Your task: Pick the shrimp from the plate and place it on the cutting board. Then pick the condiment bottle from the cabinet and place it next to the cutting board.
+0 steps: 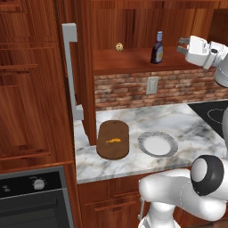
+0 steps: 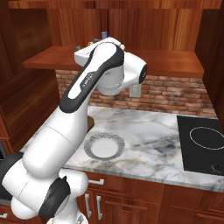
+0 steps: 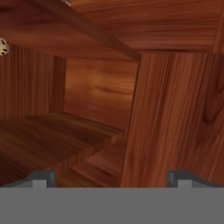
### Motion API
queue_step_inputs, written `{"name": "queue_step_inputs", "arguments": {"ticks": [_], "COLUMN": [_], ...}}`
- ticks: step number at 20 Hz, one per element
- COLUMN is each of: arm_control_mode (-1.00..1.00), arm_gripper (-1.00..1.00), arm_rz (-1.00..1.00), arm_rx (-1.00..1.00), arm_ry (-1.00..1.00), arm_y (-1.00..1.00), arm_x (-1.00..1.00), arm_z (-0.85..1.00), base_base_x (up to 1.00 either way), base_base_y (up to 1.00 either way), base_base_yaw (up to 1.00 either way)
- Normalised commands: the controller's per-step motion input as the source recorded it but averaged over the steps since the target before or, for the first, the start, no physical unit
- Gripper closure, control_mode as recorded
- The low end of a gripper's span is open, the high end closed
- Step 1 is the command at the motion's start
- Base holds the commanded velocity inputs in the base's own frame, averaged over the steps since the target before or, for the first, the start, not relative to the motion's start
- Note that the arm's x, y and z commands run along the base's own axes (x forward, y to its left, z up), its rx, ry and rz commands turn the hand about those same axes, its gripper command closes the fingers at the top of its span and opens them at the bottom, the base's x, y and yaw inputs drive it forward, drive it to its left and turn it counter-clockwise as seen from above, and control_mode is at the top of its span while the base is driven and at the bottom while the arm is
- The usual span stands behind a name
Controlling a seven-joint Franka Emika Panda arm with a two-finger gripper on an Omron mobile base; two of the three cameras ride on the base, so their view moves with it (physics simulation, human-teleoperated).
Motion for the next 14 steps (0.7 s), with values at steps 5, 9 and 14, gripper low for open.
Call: {"name": "queue_step_inputs", "arguments": {"ticks": [5, 9, 14], "arm_control_mode": [-1.0, -1.0, -1.0], "arm_gripper": [-1.0, -1.0, -1.0], "arm_rz": [-0.02, 0.0, 0.0], "arm_rx": [0.0, 0.0, 0.0], "arm_ry": [0.0, 0.0, 0.0], "arm_y": [-0.01, 0.0, 0.0], "arm_x": [0.18, 0.24, 0.26], "arm_z": [0.0, 0.0, 0.0], "base_base_x": [0.0, 0.0, 0.0], "base_base_y": [0.0, 0.0, 0.0], "base_base_yaw": [0.0, 0.0, 0.0]}}
